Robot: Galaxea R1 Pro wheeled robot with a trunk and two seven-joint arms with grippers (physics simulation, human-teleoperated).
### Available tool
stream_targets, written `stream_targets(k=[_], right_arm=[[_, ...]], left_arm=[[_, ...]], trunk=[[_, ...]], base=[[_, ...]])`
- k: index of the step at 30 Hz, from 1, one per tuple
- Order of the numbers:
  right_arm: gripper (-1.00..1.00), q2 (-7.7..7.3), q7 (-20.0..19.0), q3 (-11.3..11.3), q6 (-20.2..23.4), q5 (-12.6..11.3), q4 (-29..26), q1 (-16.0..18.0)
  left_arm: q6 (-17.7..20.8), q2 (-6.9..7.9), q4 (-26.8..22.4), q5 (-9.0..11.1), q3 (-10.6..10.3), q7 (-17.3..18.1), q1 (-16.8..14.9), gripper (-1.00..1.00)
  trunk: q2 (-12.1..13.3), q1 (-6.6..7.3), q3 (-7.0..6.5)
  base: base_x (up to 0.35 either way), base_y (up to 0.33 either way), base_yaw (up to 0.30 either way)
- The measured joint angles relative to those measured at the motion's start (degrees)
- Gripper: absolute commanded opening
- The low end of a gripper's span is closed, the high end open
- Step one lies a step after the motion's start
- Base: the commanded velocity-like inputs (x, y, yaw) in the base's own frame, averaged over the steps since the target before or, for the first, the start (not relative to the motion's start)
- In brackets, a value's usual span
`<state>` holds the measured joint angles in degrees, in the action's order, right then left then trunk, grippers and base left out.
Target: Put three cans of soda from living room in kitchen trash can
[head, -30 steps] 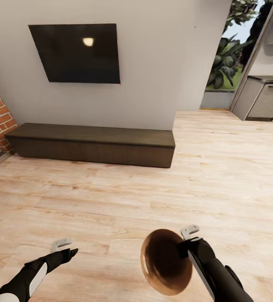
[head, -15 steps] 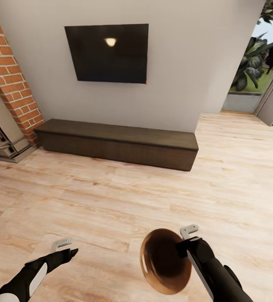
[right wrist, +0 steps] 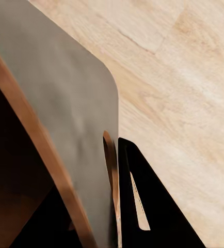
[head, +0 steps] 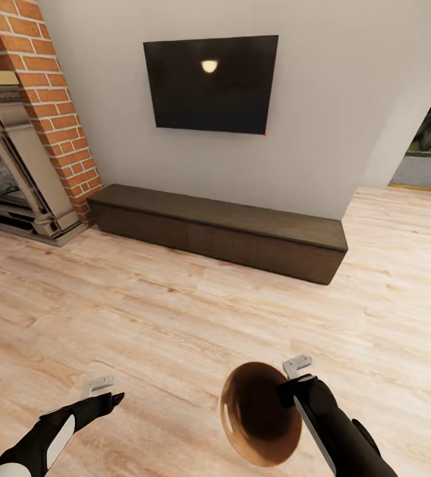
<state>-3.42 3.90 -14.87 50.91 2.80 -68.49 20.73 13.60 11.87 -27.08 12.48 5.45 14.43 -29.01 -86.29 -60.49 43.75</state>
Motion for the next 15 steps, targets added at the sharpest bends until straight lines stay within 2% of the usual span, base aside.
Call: stream_targets(k=[15], right_arm=[[-1.0, 0.13, 0.0, -0.2, 0.0, 0.0, 0.2, 0.0]], left_arm=[[0.0, 0.0, 0.0, 0.0, 0.0, 0.1, 0.0, 1.0]], trunk=[[0.0, 0.0, 0.0]], base=[[0.27, -0.213, 0.258]])
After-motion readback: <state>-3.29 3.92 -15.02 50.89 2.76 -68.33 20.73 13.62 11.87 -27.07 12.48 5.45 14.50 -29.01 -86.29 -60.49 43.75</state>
